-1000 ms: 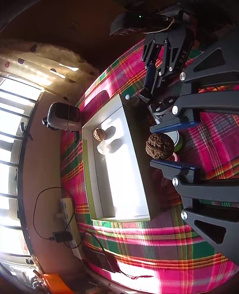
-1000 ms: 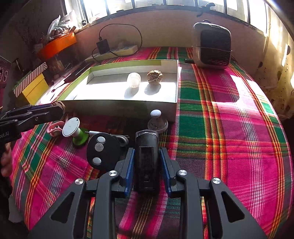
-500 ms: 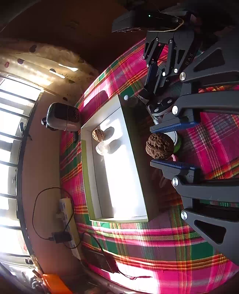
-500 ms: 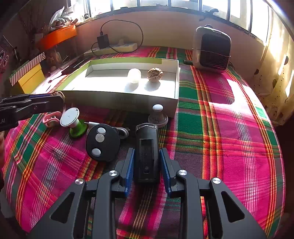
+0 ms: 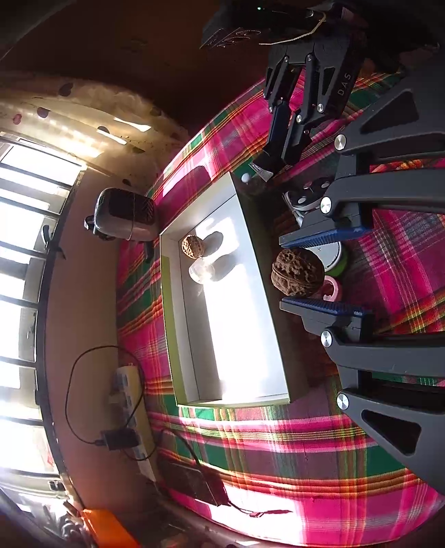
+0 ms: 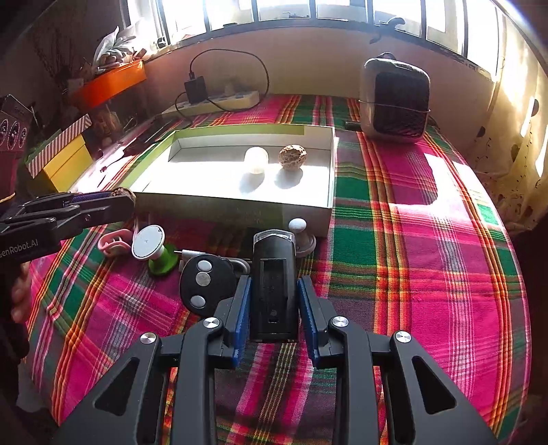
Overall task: Organize objects
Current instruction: 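Carry the walnut and the black device toward the white box with both tools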
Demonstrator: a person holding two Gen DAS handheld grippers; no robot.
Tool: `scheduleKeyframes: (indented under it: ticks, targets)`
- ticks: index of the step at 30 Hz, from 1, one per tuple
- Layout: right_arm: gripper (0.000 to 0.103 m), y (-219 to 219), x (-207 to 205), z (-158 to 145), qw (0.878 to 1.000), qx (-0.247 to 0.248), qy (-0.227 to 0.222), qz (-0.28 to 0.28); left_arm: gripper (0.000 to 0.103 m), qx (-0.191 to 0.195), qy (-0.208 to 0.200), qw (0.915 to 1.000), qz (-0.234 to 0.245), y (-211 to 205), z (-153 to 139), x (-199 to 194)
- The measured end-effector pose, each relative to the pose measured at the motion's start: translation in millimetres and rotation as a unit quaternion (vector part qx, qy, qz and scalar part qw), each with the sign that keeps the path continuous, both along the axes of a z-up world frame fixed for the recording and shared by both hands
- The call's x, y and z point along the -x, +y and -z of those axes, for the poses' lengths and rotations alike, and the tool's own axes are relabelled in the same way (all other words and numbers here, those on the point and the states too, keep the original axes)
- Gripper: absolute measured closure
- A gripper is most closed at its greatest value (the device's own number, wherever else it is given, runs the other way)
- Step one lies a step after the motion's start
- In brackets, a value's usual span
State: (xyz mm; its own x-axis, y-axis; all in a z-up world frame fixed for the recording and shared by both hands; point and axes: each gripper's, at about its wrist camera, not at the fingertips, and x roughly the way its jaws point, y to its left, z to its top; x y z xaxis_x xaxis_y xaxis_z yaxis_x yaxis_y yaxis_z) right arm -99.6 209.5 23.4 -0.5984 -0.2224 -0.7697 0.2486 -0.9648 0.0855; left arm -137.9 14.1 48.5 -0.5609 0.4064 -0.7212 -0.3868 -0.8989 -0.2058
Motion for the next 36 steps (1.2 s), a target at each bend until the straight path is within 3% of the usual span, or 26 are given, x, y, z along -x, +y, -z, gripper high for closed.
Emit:
scheduleKeyframes:
  ticks: [9, 18, 36]
  targets:
    - [0.075, 6, 27, -28, 1.0, 0.019, 0.008, 0.008, 0.076, 0.0, -0.002, 1.0, 0.0, -3, -4, 20]
    - [0.075, 5, 78, -39, 0.999, -0.007, 0.014, 0.032, 0.076, 0.0, -0.008, 0.9999, -0.013, -10, -3, 54]
    - [0.074, -52, 126, -14, 0.998, 0.042, -0.026, -0.039, 0.076, 0.008, -0.029, 0.9988, -0.039, -22, 18, 95]
